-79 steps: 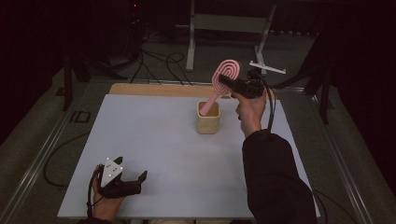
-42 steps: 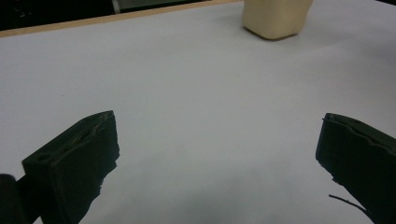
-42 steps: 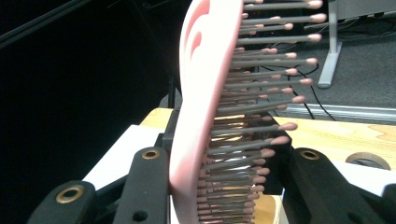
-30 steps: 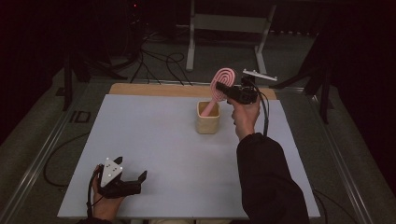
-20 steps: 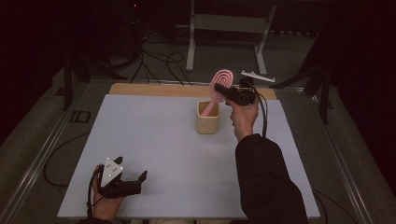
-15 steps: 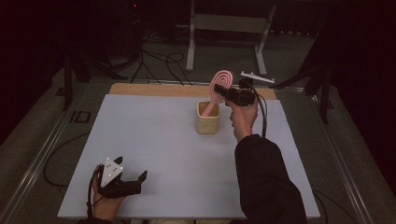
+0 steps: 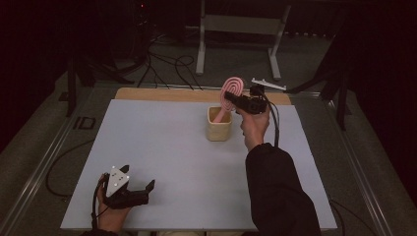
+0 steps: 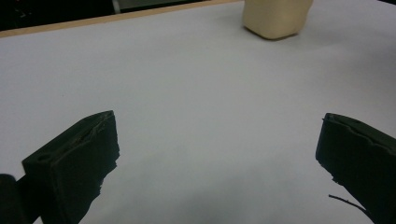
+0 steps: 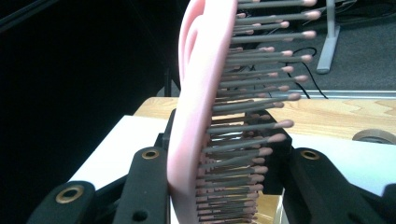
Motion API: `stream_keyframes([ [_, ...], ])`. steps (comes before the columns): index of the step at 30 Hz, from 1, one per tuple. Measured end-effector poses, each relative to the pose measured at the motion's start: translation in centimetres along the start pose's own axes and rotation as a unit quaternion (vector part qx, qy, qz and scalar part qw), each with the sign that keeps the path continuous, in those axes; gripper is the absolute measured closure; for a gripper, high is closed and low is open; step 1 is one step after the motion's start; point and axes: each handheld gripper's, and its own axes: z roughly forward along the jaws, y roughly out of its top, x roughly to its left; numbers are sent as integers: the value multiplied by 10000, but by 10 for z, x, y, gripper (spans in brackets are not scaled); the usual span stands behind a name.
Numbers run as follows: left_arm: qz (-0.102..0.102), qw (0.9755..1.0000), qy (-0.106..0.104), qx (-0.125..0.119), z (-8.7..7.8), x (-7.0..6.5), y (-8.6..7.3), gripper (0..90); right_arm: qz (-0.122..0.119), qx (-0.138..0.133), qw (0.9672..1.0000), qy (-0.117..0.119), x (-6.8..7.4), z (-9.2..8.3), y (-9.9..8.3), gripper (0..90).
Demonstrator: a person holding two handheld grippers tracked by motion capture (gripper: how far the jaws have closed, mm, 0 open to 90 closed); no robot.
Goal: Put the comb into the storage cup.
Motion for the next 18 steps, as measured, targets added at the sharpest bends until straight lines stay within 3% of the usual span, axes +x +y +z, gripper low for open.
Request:
stream_keyframes([
  [18, 5, 10000, -5, 4, 1, -1, 0, 0, -44, 52, 10000, -45, 0, 5, -6, 635],
])
